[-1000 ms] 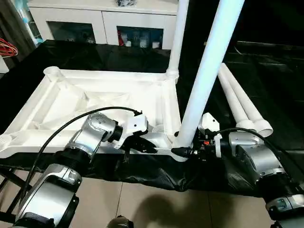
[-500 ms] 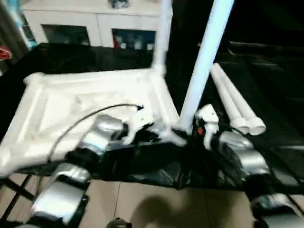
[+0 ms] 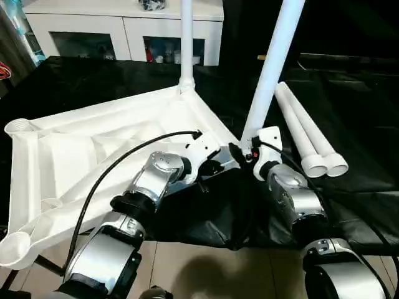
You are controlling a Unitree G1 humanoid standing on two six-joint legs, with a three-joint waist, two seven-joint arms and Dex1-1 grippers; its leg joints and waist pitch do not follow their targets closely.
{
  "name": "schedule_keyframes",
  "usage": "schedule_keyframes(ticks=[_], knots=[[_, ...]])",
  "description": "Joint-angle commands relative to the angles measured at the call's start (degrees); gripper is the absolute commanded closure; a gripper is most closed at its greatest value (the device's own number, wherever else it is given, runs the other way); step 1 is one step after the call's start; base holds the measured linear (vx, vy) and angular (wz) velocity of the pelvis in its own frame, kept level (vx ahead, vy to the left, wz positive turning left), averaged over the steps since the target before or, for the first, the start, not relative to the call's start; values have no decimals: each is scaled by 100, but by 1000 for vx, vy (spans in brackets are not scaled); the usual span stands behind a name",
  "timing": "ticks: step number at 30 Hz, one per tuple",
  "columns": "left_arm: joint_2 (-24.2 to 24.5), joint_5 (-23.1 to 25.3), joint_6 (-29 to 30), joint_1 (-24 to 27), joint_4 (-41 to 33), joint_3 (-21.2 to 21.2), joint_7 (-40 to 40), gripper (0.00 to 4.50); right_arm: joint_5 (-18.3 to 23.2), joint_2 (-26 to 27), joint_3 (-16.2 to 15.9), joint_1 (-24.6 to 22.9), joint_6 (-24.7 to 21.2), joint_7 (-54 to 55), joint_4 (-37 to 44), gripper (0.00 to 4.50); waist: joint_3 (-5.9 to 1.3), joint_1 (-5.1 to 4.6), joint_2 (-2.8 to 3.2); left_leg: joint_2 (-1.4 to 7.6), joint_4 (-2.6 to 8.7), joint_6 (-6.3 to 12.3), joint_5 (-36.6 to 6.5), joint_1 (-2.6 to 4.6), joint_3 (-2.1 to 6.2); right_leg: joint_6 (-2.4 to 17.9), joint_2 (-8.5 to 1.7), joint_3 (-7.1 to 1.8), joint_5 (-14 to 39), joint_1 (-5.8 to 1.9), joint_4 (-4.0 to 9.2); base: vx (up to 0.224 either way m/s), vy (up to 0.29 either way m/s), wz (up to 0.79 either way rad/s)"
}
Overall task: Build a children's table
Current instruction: Rotate leg to tighten
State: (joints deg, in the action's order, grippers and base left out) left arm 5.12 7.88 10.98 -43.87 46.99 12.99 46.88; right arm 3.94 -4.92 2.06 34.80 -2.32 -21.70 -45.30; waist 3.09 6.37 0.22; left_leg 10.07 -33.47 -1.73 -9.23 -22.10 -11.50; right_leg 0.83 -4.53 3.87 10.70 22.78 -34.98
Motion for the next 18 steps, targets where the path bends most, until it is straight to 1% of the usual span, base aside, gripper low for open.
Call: schedule_keyframes(ticks=[1, 3, 4, 5, 6, 7, 8, 9, 10, 11, 13, 14, 16, 18], knots=[[-264, -237, -232, -9, -326, 221, 424, 450, -39, 266, -561, -62, -54, -689, 4, 62, -383, -13, -34, 347, 396, 229, -1327, 127, 185, 1197, -495, -287, 1057, -248, 456, 0, 0, 0], [-164, -278, -268, 49, -418, 262, 669, 450, 2, 155, -618, -92, 26, -1089, 35, 62, -381, -33, -31, 348, 397, 227, -1388, 128, 186, 1223, -495, -283, 1076, -257, 460, 0, 0, 0], [-115, -298, -298, 77, -458, 279, 792, 450, 31, 95, -651, -114, 47, -1301, 74, 62, -380, -36, -39, 343, 394, 235, -1372, 120, 183, 1226, -494, -285, 1065, -264, 459, 0, 0, 0], [-84, -305, -312, 89, -477, 290, 857, 450, 45, 51, -682, -135, 47, -1429, 117, 62, -382, -36, -33, 348, 396, 243, -1359, 124, 185, 1236, -498, -286, 1048, -265, 457, 0, 0, 0], [67, -331, -391, 145, -557, 342, 1173, 450, 121, -166, -820, -237, 12, -2058, 335, 62, -377, -29, -20, 357, 399, 264, -1356, 124, 190, 1251, -498, -282, 1031, -266, 462, 0, 0, 0], [124, -335, -422, 159, -578, 361, 1286, 450, 149, -246, -866, -272, -15, -2285, 417, 62, -379, -18, -27, 352, 387, 310, -1328, 115, 181, 1263, -488, -278, 955, -283, 451, 0, 0, 0], [210, -336, -465, 172, -593, 386, 1442, 450, 197, -378, -930, -325, -51, -2620, 556, 62, -378, -10, -10, 369, 388, 338, -1294, 117, 175, 1296, -478, -278, 882, -268, 436, 0, 0, 0], [210, -336, -465, 172, -593, 386, 1442, 450, 197, -378, -930, -325, -51, -2620, 556, 62, -376, 1, -13, 369, 389, 350, -1312, 115, 173, 1299, -470, -271, 901, -272, 442, 0, 0, 0], [309, -332, -518, 173, -589, 407, 1606, 450, 267, -538, -999, -382, -110, -3006, 725, 62, -370, 7, -14, 378, 389, 340, -1358, 122, 167, 1322, -477, -277, 951, -258, 443, 0, 0, 0], [399, -325, -560, 169, -582, 417, 1739, 450, 334, -683, -1062, -435, -176, -3357, 885, 62, -366, 24, -20, 373, 390, 321, -1445, 132, 168, 1304, -476, -268, 1119, -261, 457, 0, 0, 0], [444, -322, -582, 165, -577, 419, 1803, 450, 365, -756, -1094, -461, -201, -3532, 965, 62, -357, 45, -10, 389, 398, 286, -1546, 143, 171, 1272, -488, -278, 1320, -245, 474, 0, 0, 0], [537, -308, -633, 153, -560, 429, 1931, 450, 410, -884, -1152, -501, -243, -3828, 1103, 62, -360, 48, -8, 396, 408, 244, -1573, 142, 182, 1271, -492, -277, 1376, -237, 471, 0, 0, 0], [604, -298, -666, 144, -546, 433, 2026, 450, 436, -966, -1193, -526, -295, -4046, 1198, 62, -362, 53, -20, 394, 409, 223, -1590, 144, 180, 1252, -483, -275, 1389, -238, 472, 0, 0, 0], [700, -293, -710, 139, -540, 433, 2173, 450, 476, -1102, -1303, -591, -386, -4408, 1383, 62, -362, 71, -27, 394, 404, 229, -1560, 140, 179, 1280, -489, -279, 1331, -238, 465, 0, 0, 0]])
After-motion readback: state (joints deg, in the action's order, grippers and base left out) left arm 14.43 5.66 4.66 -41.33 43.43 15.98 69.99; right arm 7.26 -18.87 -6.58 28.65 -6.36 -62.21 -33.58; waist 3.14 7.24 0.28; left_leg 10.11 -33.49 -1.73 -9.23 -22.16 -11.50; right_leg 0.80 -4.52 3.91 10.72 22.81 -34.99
